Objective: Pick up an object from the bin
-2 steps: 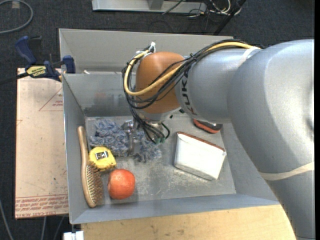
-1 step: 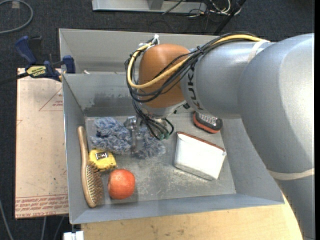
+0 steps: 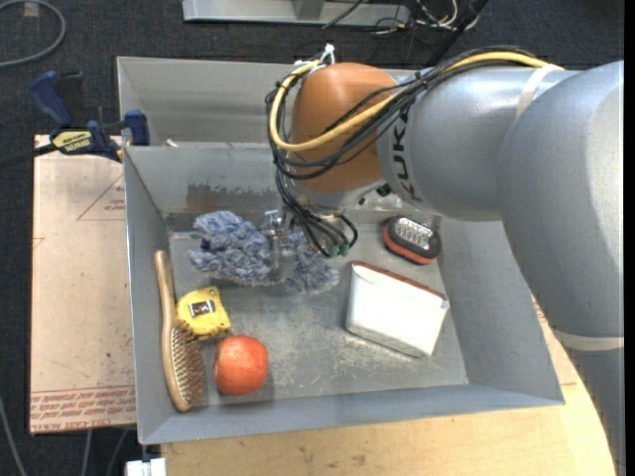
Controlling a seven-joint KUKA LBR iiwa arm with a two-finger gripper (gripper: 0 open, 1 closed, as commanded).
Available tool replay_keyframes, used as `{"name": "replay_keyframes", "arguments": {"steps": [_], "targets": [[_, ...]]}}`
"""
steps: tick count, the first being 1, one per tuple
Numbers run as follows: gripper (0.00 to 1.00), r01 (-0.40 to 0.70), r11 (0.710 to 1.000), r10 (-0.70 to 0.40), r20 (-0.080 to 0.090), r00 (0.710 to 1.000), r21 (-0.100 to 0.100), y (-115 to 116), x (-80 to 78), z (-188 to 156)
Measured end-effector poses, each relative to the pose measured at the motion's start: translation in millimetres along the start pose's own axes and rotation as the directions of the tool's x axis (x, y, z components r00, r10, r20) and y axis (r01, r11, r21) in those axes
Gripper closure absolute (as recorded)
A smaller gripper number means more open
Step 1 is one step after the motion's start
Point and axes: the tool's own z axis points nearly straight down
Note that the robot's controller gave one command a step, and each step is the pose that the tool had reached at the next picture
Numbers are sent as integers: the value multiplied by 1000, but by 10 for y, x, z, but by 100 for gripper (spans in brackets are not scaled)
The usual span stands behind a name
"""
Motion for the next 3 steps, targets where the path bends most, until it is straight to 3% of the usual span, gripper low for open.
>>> {"name": "replay_keyframes", "arguments": {"steps": [1,2,3], "targets": [[100,9,1000,-9,-30,1000,1,16,101,-65],[100,-37,999,37,13,999,0,-62,-7,-2117],[100,-38,999,38,4,999,-1,-62,5,-2065]]}}
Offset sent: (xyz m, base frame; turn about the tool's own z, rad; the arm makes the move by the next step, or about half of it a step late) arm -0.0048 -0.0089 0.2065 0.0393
